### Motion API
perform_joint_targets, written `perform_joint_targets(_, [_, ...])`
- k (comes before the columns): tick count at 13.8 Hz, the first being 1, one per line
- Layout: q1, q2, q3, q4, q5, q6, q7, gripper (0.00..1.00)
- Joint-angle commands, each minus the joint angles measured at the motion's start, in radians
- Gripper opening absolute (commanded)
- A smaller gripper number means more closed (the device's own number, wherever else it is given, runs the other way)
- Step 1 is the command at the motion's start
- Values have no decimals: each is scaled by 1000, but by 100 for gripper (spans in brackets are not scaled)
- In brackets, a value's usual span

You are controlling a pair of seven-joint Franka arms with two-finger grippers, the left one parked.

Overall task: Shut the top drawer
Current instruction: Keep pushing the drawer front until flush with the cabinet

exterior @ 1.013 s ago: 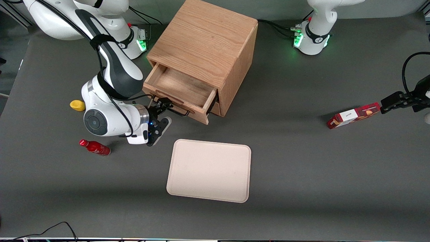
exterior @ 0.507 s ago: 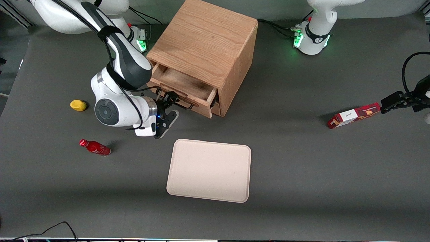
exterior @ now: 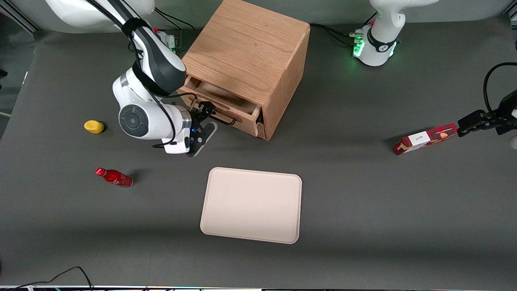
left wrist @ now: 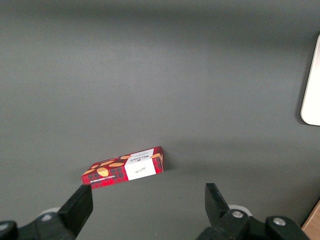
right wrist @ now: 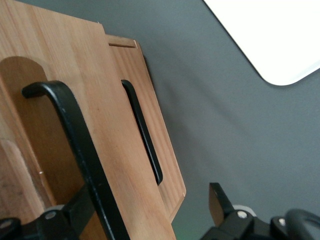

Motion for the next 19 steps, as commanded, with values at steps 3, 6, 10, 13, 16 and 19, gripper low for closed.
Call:
perform_joint_targets(3, [-15,-33,40,-40,21,19,63,100])
perform_joint_targets(6, [-18,-34,54,-52,21,21,68,100])
perform_joint_targets(10, [-41,-40,81,-75,21,41,80,100])
perform_joint_targets(13, [-44,-45,84,-79,21,44,85,100])
perform_joint_targets(16, [-51,-54,103,-98,21,45,92,100])
perform_joint_targets(19, [-51,-63,112,-110,21,45,103,100])
